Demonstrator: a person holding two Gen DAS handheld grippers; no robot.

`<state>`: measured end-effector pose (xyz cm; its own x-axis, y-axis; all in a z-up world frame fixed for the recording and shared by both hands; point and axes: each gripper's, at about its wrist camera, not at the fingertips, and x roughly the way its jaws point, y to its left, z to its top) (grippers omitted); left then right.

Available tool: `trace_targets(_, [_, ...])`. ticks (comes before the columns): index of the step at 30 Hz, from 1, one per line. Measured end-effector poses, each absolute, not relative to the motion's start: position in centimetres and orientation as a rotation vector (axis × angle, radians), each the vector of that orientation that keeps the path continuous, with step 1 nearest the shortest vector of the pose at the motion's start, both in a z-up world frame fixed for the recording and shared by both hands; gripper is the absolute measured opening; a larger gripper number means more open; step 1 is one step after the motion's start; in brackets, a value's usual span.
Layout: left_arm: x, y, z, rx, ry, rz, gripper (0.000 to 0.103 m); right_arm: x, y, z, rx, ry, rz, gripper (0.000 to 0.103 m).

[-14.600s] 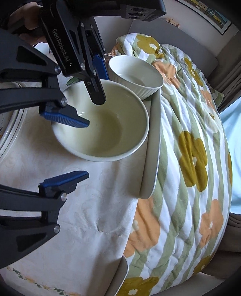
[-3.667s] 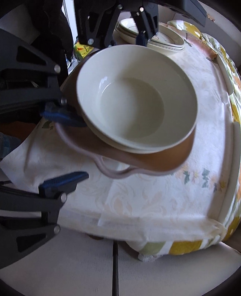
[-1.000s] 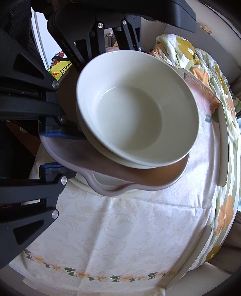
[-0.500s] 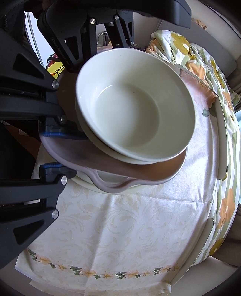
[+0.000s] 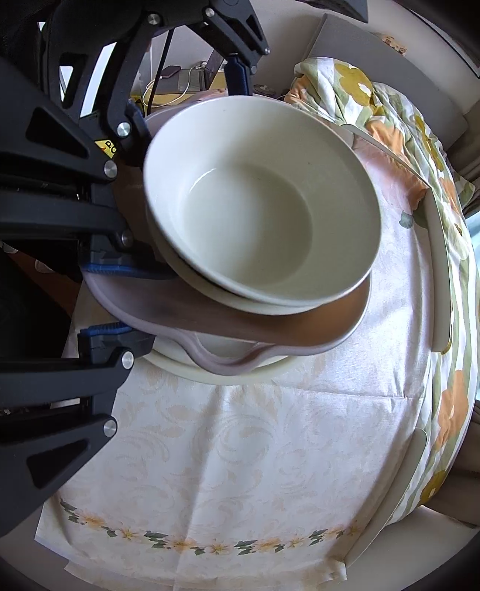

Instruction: Organize plates and bowls

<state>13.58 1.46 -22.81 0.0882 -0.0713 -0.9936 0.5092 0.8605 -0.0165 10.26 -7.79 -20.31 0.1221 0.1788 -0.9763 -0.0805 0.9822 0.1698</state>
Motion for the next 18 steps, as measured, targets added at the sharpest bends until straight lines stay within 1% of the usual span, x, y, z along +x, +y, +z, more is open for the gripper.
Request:
trace_targets(1, [13.6, 1.5, -22.7, 0.376, 1.424, -0.445, 0.084, 10.2, -7.9, -20.1, 0.081, 1.437, 0.187, 0.019])
trace_targets(2, [13.5, 1.5, -22.7, 0.378, 1.422, -0.444, 0.084, 10.2, -7.9, -19.8, 0.074, 1.435, 0.181, 0.021])
trace_targets(3, [13.5, 1.6, -22.6, 0.379, 1.422, -0.445, 0.084, 10.1, -8.1, -19.6, 0.069, 1.432, 0.175, 0.03])
trace_targets(4, [13.4, 1.7, -22.6, 0.378, 1.424, -0.447, 0.084, 10.0, -8.3, -19.2, 0.053, 1.432, 0.154, 0.037])
trace_targets(5, [13.3, 1.7, -22.4, 0.378, 1.424, -0.447, 0.084, 9.9, -8.4, -19.0, 0.044, 1.432, 0.141, 0.052])
trace_targets(6, [13.3, 1.8, -22.2, 0.377, 1.418, -0.445, 0.084, 9.7, -8.7, -18.7, 0.047, 1.43, 0.14, 0.058])
trace_targets(9, [12.7, 2.1, -21.3, 0.363, 1.4, -0.434, 0.084, 8.9, -9.7, -17.9, 0.058, 1.42, 0.121, 0.059])
trace_targets(13, [11.1, 2.6, -18.5, 0.311, 1.347, -0.402, 0.084, 7.0, -10.7, -15.1, 0.08, 1.347, 0.117, 0.059])
trace_targets(16, [9.5, 2.9, -15.2, 0.269, 1.256, -0.359, 0.084, 5.2, -11.3, -11.8, 0.081, 1.248, 0.118, 0.059])
trace_targets(18, [8.2, 3.1, -12.2, 0.225, 1.162, -0.324, 0.084, 3.9, -11.8, -9.2, 0.087, 1.166, 0.108, 0.059])
